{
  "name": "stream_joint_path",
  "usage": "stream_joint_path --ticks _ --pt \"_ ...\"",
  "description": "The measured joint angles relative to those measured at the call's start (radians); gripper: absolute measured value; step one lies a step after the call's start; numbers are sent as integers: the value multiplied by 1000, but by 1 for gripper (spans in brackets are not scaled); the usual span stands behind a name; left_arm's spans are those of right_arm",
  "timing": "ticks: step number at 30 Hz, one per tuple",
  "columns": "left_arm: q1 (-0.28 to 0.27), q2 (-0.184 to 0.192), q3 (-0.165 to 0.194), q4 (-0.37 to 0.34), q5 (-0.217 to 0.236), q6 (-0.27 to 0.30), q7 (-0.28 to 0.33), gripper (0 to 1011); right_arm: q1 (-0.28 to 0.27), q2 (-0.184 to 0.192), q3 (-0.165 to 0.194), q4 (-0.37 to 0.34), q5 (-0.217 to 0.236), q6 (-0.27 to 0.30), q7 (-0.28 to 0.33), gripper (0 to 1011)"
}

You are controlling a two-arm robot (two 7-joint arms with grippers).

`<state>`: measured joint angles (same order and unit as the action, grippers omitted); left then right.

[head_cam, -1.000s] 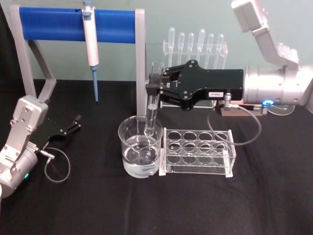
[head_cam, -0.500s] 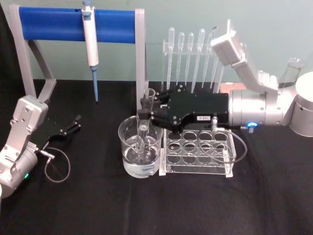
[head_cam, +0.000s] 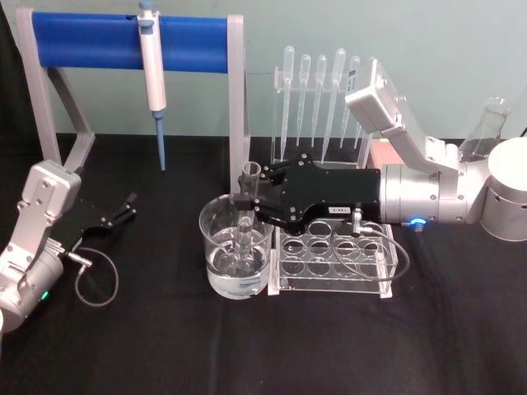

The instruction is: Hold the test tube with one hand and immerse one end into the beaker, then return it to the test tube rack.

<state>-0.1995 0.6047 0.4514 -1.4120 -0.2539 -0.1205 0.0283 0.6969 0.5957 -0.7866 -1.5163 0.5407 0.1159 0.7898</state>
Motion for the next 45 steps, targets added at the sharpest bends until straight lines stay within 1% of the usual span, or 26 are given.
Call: stream_joint_path --ticks 13,25,37,45 --pt "0 0 0 0 0 0 0 1000 -21 -40 16 51 -38 -26 -7 242" --pt "0 0 0 0 0 0 0 1000 -24 -81 24 104 -64 -27 -7 242" --pt "0 0 0 0 0 0 0 1000 -29 -107 29 144 -92 -27 -11 243" --pt "0 0 0 0 0 0 0 1000 -36 -116 35 158 -98 -24 -14 242"
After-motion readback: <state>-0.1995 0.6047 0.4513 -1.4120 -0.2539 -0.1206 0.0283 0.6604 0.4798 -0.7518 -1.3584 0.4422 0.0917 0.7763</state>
